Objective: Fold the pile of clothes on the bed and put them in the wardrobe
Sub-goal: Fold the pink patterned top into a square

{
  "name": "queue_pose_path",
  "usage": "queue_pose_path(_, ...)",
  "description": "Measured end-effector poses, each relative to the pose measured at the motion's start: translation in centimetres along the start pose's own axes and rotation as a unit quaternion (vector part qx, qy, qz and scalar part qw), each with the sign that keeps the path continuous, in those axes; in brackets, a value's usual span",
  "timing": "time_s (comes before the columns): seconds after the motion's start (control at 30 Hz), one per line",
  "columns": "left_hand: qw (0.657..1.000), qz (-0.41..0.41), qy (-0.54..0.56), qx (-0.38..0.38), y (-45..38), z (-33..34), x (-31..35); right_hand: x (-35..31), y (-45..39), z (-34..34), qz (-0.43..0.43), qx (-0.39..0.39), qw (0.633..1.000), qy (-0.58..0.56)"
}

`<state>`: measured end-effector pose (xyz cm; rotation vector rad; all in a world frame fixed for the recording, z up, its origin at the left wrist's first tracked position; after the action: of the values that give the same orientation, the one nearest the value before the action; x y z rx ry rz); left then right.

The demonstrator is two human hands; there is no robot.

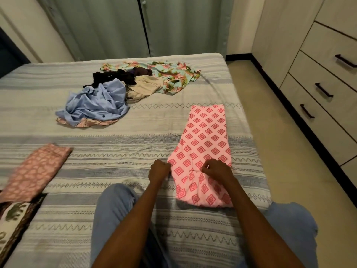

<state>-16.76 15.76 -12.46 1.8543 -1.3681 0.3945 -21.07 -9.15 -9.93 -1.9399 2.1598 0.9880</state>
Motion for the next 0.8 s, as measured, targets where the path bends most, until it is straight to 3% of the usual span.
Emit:
queue_pose_path(0.07, 0.998, 0.018, 0.049, 0.027, 0.6, -0.3, 0.6, 0.0, 0.1, 0.5, 0.004, -0.04, 0.999, 0.016)
queue_pose_path(0.2, 0.978, 0.103, 0.163, 0.076, 3.2, 0.2, 2.1, 0.7, 0.7, 0.3, -0.006, -0.043, 0.999, -0.022)
queue_pose_path(0.3, 0.971, 0.212, 0.084, 0.068, 5.0, 1.5, 3.1, 1.2, 1.5, -0.3, -0.005, -0.081, 0.996, -0.034)
queue_pose_path(0.37, 0.96, 0.274, -0.001, 0.061, 5.5, 2.5, 4.0, 1.8, 2.0, -0.7, 0.012, -0.099, 0.995, 0.022)
queue_pose_path(0.43, 0.95, 0.309, -0.055, 0.001, 5.6, 3.7, 5.0, 2.7, 2.1, -0.7, 0.023, -0.107, 0.991, 0.08)
queue_pose_path(0.5, 0.936, 0.322, -0.097, -0.102, 5.4, 4.9, 5.0, 3.6, 2.0, -0.6, 0.025, -0.126, 0.99, 0.052)
queue_pose_path(0.57, 0.929, 0.323, -0.091, -0.155, 5.4, 5.3, 4.3, 3.9, 2.5, -0.9, 0.02, -0.15, 0.988, 0.004)
queue_pose_path(0.7, 0.938, 0.334, 0.003, -0.087, 6.1, 4.6, 2.8, 3.6, 4.0, -1.9, -0.013, -0.182, 0.983, -0.018)
queue_pose_path(0.8, 0.942, 0.332, -0.014, -0.044, 6.6, 4.5, 2.5, 3.5, 4.6, -2.3, -0.042, -0.191, 0.981, -0.023)
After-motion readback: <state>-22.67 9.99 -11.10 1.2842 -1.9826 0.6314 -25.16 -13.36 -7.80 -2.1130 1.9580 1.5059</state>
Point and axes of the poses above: each hand's wrist, its own y-axis away from the middle knuckle, its own z-axis out of the palm, x = y × z, the point moved 2 cm from there along -y, towards the middle knuckle, and after that the axes turned 4 degrees about -x, right-handed, at the moved point
